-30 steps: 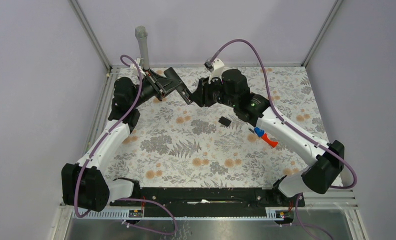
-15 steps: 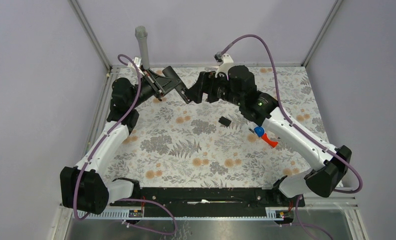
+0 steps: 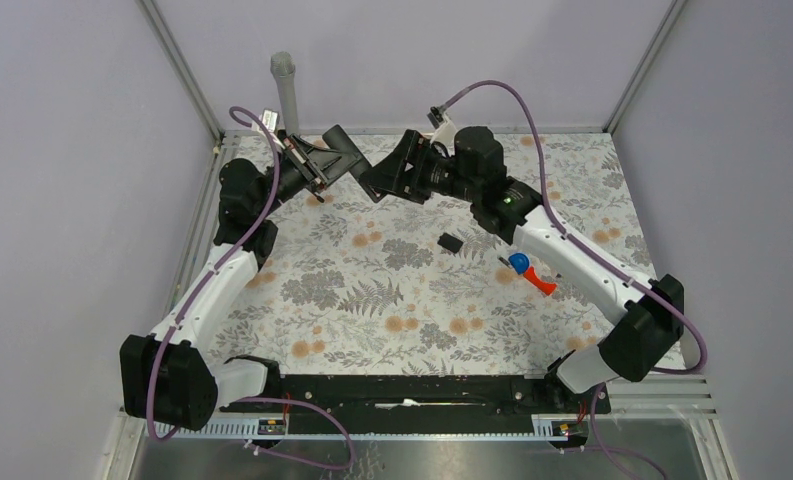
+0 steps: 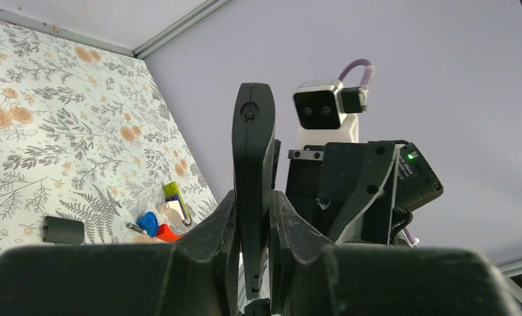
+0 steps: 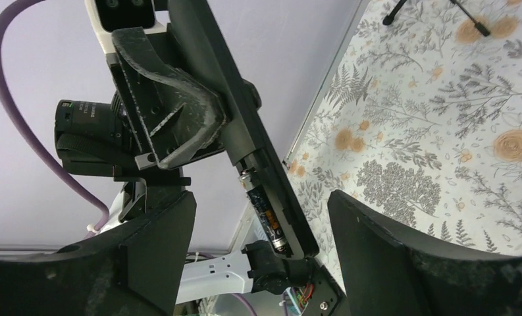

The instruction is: Load the batteries into the remote control

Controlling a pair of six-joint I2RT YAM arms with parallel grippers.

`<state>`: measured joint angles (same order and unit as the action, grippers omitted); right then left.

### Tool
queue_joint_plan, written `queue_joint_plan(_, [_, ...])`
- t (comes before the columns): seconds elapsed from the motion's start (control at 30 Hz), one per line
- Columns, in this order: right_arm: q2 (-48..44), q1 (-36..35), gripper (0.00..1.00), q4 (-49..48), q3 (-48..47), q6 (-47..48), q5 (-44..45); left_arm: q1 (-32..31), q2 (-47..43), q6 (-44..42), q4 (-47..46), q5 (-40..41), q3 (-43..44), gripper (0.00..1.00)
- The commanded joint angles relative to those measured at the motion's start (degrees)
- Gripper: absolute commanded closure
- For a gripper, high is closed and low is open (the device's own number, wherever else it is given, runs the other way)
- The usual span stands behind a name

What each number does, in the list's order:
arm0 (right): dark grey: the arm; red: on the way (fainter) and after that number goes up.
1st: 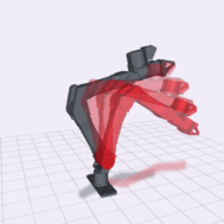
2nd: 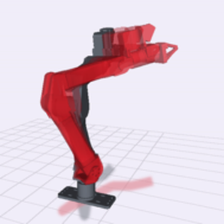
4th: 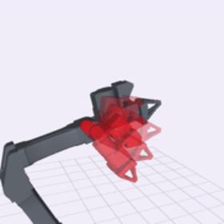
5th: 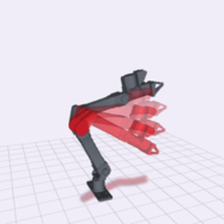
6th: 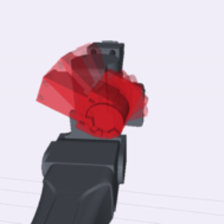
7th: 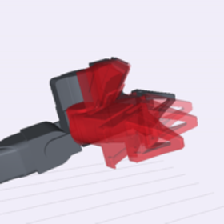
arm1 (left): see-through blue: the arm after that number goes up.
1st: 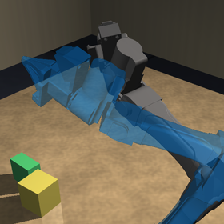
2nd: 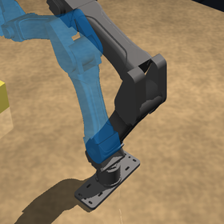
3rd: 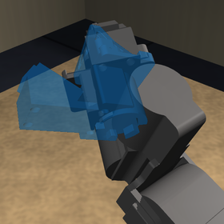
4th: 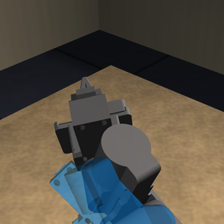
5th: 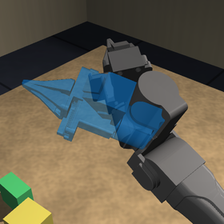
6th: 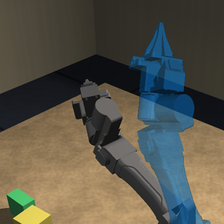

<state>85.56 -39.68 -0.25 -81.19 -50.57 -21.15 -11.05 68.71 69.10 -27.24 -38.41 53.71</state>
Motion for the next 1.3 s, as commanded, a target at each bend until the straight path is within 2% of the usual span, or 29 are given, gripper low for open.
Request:
queue_joint_plan(0.0, [0.7,0.0,0.22,-5.0,0.3,-4.7,-4.1,0.2,-2.0,1.2,-5.9,-0.9,-0.7,1.00])
queue_joint_plan(0.17, [0.9,0.0,0.34,-9.1,2.4,-8.3,-5.2,0.2,-2.2,1.6,-6.8,-1.0,-1.0,1.00])
queue_joint_plan(0.67, [1.9,0.2,0.56,-12.5,4.4,-12.6,-6.8,0.2,-2.7,3.8,-11.0,-1.5,-2.4,1.00])
queue_joint_plan(0.8, [1.9,0.3,0.66,-14.3,5.7,-13.7,-7.4,0.2,-2.8,4.7,-12.4,-1.6,-2.5,1.00])
queue_joint_plan(0.87, [2.0,0.4,0.67,-14.7,5.9,-14.0,-7.9,0.2,-2.8,5.0,-12.7,-1.6,-2.5,1.00])
queue_joint_plan(0.93, [2.2,0.5,0.64,-15.3,5.8,-14.2,-8.3,0.3,-2.7,5.0,-12.7,-1.6,-2.4,1.00])
queue_joint_plan(0.97, [2.2,0.6,0.60,-15.6,5.7,-14.2,-8.5,0.2,-2.7,5.0,-12.7,-1.5,-2.4,1.00])
queue_joint_plan(1.13, [0.3,2.0,0.23,-18.6,6.2,-12.4,-9.1,0.3,-2.9,3.4,-10.6,-1.1,-2.5,1.00])
queue_joint_plan(1.2, [-1.1,2.9,0.15,-19.1,6.3,-9.9,-9.5,0.4,-3.0,1.9,-9.0,-0.8,-2.4,1.00])
queue_joint_plan(1.27, [-2.8,4.2,0.11,-18.4,6.3,-6.5,-9.7,0.6,-3.1,1.1,-8.0,-0.6,-2.3,1.00])
